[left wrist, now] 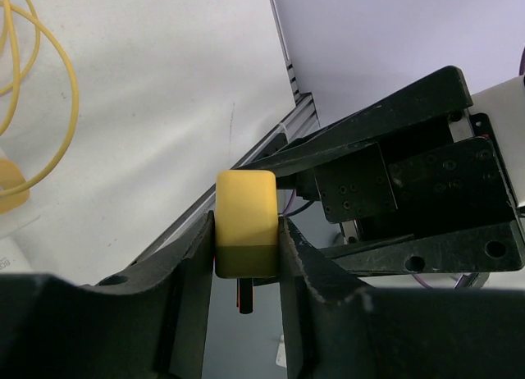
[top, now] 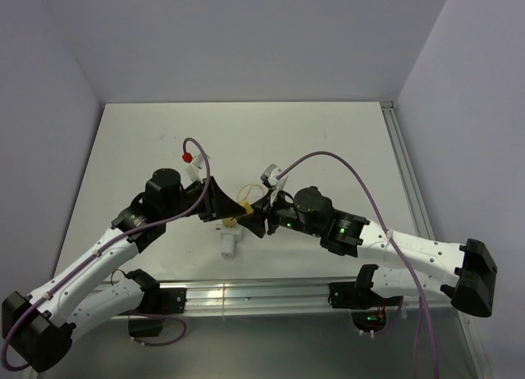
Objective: Insert the plug
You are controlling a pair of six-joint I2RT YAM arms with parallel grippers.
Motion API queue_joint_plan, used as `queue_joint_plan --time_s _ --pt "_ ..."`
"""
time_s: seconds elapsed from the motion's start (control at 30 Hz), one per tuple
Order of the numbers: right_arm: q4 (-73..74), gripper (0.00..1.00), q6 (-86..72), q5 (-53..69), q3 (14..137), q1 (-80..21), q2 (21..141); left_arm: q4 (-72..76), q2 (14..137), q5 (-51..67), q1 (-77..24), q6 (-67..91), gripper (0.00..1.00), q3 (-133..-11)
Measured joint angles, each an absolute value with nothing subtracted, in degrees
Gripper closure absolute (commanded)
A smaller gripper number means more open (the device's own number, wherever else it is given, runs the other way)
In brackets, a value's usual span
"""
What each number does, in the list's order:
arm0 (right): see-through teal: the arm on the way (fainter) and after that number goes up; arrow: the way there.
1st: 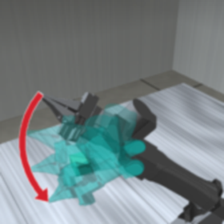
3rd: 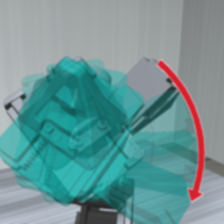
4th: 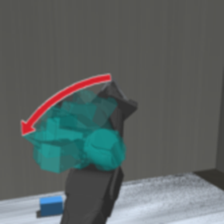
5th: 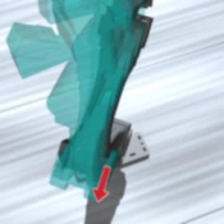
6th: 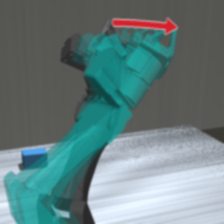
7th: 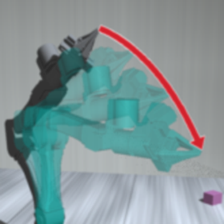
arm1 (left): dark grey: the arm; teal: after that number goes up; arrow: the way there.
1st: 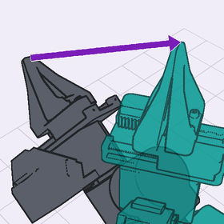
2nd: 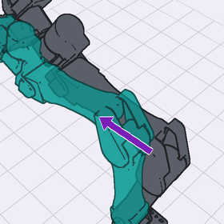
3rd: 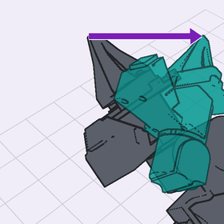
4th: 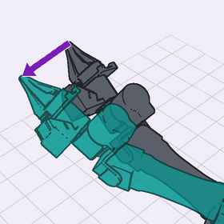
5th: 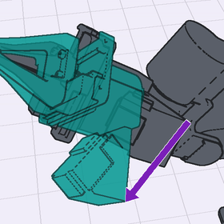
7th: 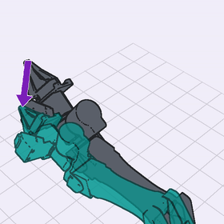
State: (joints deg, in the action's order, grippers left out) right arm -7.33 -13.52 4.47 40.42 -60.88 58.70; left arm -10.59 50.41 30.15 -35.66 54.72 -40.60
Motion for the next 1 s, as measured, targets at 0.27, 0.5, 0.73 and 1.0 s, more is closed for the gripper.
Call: queue_joint_plan --time_s 0.27,0.5,0.73,1.0 --pt "-1.8 0.43 -17.82 3.81 40.77 -61.43 54.65 -9.54 50.76 32.8 -36.51 54.83 1.0 -40.6" --pt "2.68 0.34 -23.35 6.22 39.88 -61.19 42.78 -7.53 48.73 35.29 -36.27 51.81 1.0 -40.51" --pt "5.8 0.34 -25.96 9.63 40.23 -60.2 39.88 -6.2 46.7 37.54 -36.18 49.93 1.0 -40.51" --pt "5.15 0.38 -27.09 20.8 40.23 -56.82 44.62 -1.08 42.44 44.4 -36.23 49.25 1.0 -40.51"
